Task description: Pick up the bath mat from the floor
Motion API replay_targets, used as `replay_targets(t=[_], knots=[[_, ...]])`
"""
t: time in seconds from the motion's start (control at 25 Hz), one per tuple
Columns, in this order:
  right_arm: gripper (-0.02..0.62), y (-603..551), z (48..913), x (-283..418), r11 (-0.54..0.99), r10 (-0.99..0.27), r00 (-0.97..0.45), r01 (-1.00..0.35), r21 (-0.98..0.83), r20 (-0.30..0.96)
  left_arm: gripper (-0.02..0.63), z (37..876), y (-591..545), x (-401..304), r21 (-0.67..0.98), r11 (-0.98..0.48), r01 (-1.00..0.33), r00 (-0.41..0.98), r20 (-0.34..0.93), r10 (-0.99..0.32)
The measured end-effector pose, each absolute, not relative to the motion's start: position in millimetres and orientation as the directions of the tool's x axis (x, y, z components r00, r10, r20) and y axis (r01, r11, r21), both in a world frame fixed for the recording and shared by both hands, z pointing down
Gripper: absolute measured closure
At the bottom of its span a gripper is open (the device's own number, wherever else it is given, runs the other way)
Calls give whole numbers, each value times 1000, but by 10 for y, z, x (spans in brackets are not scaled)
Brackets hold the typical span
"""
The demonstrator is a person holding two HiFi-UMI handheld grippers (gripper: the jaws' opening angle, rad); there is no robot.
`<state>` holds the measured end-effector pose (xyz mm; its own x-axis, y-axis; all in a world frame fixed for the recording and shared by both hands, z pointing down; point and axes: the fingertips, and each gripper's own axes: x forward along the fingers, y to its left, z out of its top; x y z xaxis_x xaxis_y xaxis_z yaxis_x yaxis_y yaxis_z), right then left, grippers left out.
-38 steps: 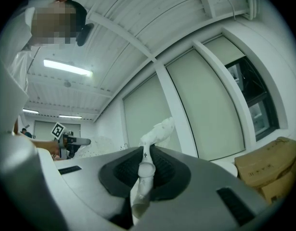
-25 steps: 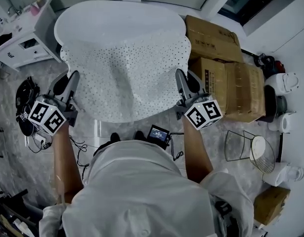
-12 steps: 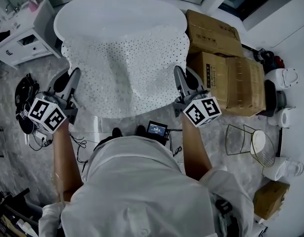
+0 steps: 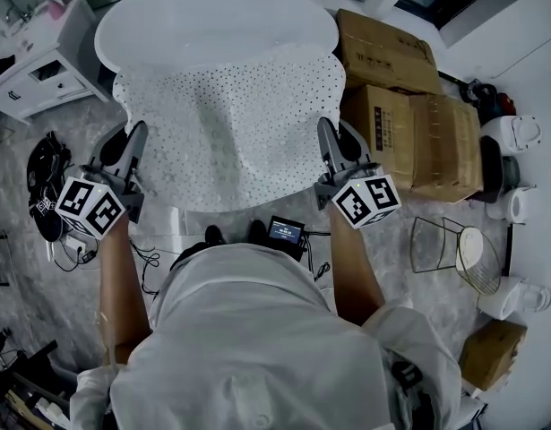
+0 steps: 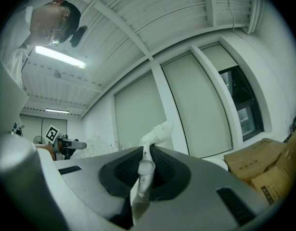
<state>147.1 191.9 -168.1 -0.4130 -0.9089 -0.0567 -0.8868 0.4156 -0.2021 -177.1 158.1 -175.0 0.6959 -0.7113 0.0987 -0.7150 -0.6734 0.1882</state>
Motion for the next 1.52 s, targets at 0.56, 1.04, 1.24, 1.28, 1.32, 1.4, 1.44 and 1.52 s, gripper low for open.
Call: replay_targets(t=[0.56, 1.04, 1.24, 1.28, 1.32, 1.4, 1.44, 1.52], knots=[[549, 1996, -1642, 1583, 400, -916, -397, -890, -222, -59, 565, -1764, 1577, -1603, 200, -709, -677, 733, 96, -673], [549, 1973, -1657, 1692, 398, -917, -392, -888, -231, -75, 565, -1789, 1527, -1547, 220, -708, -671, 737, 85, -671], [548, 1973, -1646, 1831, 397, -918, -389, -884, -247, -81, 565, -1811, 1524, -1429, 221, -707, -672, 735, 82, -673], [549, 1973, -1641, 1877, 396, -918, -388, -883, -251, -82, 565, -1814, 1525, -1393, 221, -705, -673, 734, 83, -674], [548, 1973, -1634, 1924, 396, -918, -388, -882, -255, -83, 565, -1816, 1527, -1357, 222, -704, -675, 733, 83, -676], [549, 1968, -1623, 2012, 395, -918, -386, -881, -262, -85, 565, -1817, 1530, -1293, 224, -701, -677, 730, 82, -679], [549, 1964, -1620, 2051, 395, -918, -386, -880, -266, -86, 565, -1817, 1531, -1265, 225, -700, -678, 729, 81, -680], [549, 1955, -1612, 2123, 395, -918, -385, -877, -273, -90, 565, -1815, 1534, -1215, 229, -696, -680, 726, 77, -684]])
